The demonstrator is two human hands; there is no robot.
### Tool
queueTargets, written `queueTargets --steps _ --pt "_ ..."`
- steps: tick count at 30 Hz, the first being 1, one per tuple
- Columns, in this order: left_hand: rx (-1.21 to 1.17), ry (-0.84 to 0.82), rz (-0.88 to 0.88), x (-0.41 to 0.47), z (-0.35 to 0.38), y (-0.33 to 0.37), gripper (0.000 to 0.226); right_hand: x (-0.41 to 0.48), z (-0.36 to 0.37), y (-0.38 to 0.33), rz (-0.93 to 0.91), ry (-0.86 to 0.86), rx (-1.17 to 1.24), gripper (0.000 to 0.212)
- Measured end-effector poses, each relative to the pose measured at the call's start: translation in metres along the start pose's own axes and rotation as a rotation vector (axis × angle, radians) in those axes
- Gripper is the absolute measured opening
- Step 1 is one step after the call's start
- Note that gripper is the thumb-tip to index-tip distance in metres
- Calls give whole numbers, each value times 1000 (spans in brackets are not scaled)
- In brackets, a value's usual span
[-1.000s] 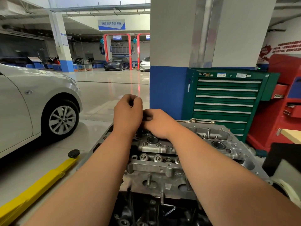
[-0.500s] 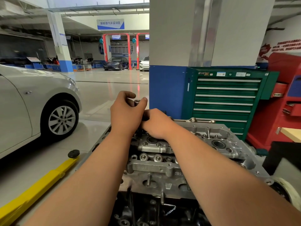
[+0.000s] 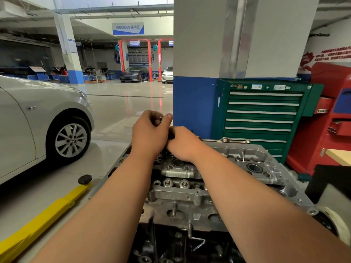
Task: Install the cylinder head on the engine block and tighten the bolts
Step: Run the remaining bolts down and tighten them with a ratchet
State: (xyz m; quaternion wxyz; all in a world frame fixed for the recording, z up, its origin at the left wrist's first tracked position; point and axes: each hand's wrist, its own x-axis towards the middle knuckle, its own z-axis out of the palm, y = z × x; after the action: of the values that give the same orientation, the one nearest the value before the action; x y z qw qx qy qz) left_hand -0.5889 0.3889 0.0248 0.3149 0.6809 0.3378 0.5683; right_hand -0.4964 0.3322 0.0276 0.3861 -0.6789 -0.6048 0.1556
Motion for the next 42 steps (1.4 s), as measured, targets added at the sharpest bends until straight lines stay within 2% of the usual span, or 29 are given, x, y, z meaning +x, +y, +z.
queueTargets --steps 6,11,17,22,26,32,38,40,42 --pt "-120 -56 14 -1 1 2 15 -3 -1 0 -28 34 -31 8" --pt "-19 -8 -7 -2 0 2 24 1 2 0 -3 50 -65 21" --pt "23 1 24 0 -2 1 13 -4 -2 -3 -12 -4 -4 14" --pt "-109 -15 -12 0 -2 2 14 -4 -1 -3 -22 27 -24 8" --pt "-11 -14 -20 -1 -1 2 24 0 1 -3 10 68 -79 25" --pt "16 -3 14 -1 -3 1 20 1 2 -2 27 17 -42 11" --pt "-143 -57 -31 -1 -1 3 19 -3 -2 -2 3 23 -36 13" --pt "-92 -53 -12 -2 0 3 14 -2 -1 -2 18 41 -59 12" --pt "-40 -52 -10 -2 0 1 21 0 0 -1 29 61 -95 18"
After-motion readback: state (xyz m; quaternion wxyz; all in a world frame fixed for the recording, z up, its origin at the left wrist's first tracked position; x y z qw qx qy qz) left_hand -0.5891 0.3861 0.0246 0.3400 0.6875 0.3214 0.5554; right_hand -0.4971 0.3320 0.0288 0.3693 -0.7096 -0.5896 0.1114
